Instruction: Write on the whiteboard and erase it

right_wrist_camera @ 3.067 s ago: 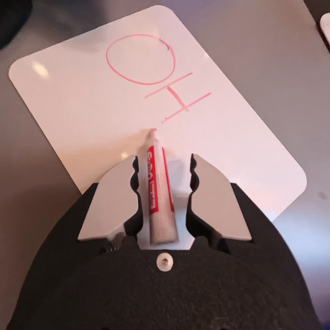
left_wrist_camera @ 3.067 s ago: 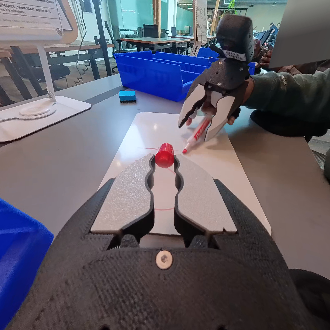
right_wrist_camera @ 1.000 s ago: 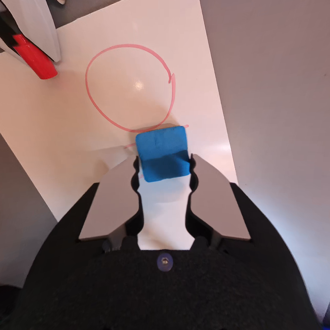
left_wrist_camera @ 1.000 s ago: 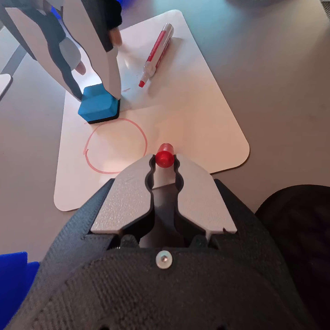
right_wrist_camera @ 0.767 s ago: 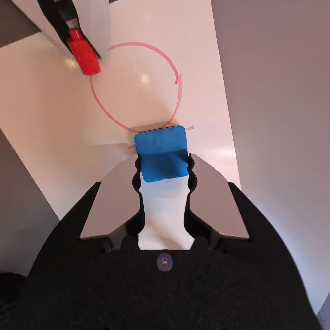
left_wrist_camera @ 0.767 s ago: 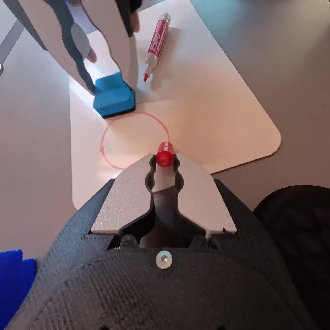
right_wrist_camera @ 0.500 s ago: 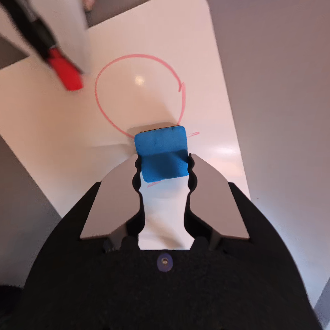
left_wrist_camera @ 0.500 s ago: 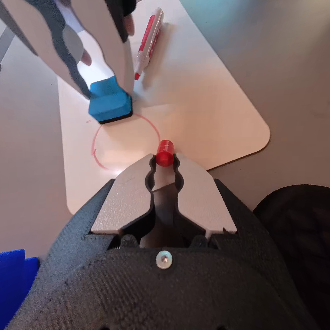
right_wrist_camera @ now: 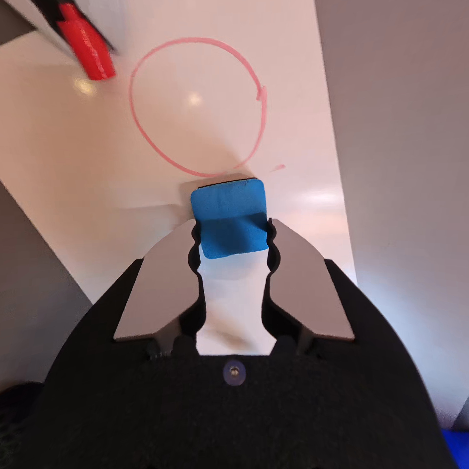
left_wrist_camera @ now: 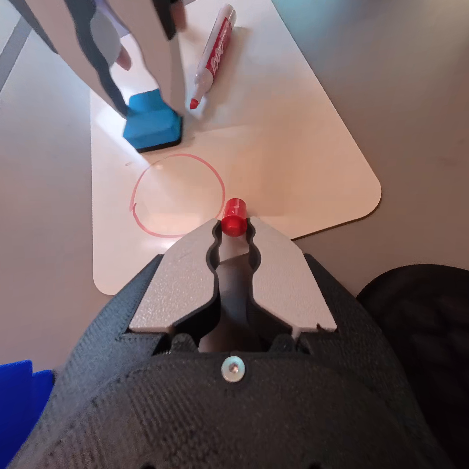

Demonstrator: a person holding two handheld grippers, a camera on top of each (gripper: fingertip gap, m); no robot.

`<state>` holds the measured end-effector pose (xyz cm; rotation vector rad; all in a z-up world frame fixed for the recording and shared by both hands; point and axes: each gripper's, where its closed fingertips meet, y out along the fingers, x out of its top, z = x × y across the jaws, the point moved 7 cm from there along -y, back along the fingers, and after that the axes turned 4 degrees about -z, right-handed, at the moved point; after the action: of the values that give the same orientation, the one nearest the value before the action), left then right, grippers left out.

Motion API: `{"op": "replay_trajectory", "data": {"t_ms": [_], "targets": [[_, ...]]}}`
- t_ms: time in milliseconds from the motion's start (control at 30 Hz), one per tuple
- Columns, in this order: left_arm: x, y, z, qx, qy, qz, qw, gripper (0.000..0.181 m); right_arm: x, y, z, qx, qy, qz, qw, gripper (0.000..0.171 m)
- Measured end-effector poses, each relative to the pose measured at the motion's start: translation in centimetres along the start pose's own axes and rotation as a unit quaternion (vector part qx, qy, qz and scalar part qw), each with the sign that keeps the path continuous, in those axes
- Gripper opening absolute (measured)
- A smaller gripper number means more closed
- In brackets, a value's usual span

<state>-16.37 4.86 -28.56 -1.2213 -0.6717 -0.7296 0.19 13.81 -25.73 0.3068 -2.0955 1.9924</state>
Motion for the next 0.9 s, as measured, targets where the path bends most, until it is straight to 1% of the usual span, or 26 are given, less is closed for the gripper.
{"op": "replay_trajectory", "data": {"t_ms": [100,167,200,233,267,300,367,400,433,500,533,600,633,667,733,767,833,900], "targets": [[0.0,0.0,-0.1,0.001,0.001,0.000,1.000,0.019,-0.1,0.1,-2.2,-0.028,0.046,0.000,0.999,0.050],[0.0,0.0,-0.1,0.002,0.001,0.001,1.000,0.019,0.9,0.4,0.1,-0.003,0.008,-0.015,1.000,0.050],[0.0,0.0,-0.1,0.002,0.000,0.001,1.000,0.019,0.9,0.3,1.5,0.005,-0.019,-0.010,1.000,0.050],[0.1,0.1,-0.1,0.003,-0.001,0.001,1.000,0.019,0.5,0.1,2.4,0.009,-0.036,0.003,0.999,0.051],[0.1,0.1,-0.1,0.004,-0.001,0.001,1.000,0.019,-0.2,-0.2,2.3,0.012,-0.033,0.009,0.999,0.051],[0.1,0.1,-0.1,0.004,-0.001,0.001,1.000,0.019,-1.1,-0.4,1.4,0.009,-0.008,0.011,1.000,0.051],[0.1,0.1,-0.1,0.003,-0.001,0.001,1.000,0.019,-2.2,-0.6,-2.1,-0.023,0.054,0.008,0.998,0.050],[0.1,0.1,-0.1,0.003,-0.001,0.001,1.000,0.019,-2.0,-0.4,-3.5,-0.032,0.076,-0.006,0.997,0.050],[0.1,0.1,-0.1,0.003,-0.001,0.000,1.000,0.019,-1.3,-0.1,-3.9,-0.033,0.083,-0.023,0.996,0.050],[0.1,0.1,-0.1,0.003,-0.001,0.000,1.000,0.019,0.7,0.5,-1.8,-0.016,0.037,-0.041,0.998,0.050],[0.1,0.1,-0.1,0.002,-0.001,0.000,1.000,0.019,1.0,0.5,-0.2,-0.002,0.005,-0.033,0.999,0.050],[0.2,0.2,-0.1,0.003,-0.004,0.000,1.000,0.019,0.3,0.1,1.1,0.017,-0.026,-0.003,1.000,0.051],[0.2,0.2,-0.1,0.003,-0.003,0.001,1.000,0.019,-0.3,0.0,0.2,0.017,-0.008,0.005,1.000,0.050],[0.2,0.2,-0.2,0.004,-0.002,0.001,1.000,0.019,-0.6,-0.1,-1.6,-0.001,0.022,0.011,1.000,0.050],[0.2,0.2,-0.2,0.004,-0.001,0.001,1.000,0.019,0.1,0.3,-4.4,-0.019,0.068,0.001,0.998,0.050],[0.2,0.2,-0.2,0.004,-0.001,0.001,1.000,0.019,1.2,0.7,-4.3,-0.019,0.061,-0.012,0.998,0.050],[0.2,0.2,-0.2,0.005,0.002,0.001,1.000,0.019,3.3,1.3,-0.9,0.005,-0.007,-0.034,0.999,0.050],[0.2,0.2,-0.3,0.006,0.003,0.002,1.000,0.019,3.1,1.0,2.5,0.029,-0.060,-0.016,0.998,0.051]]}}
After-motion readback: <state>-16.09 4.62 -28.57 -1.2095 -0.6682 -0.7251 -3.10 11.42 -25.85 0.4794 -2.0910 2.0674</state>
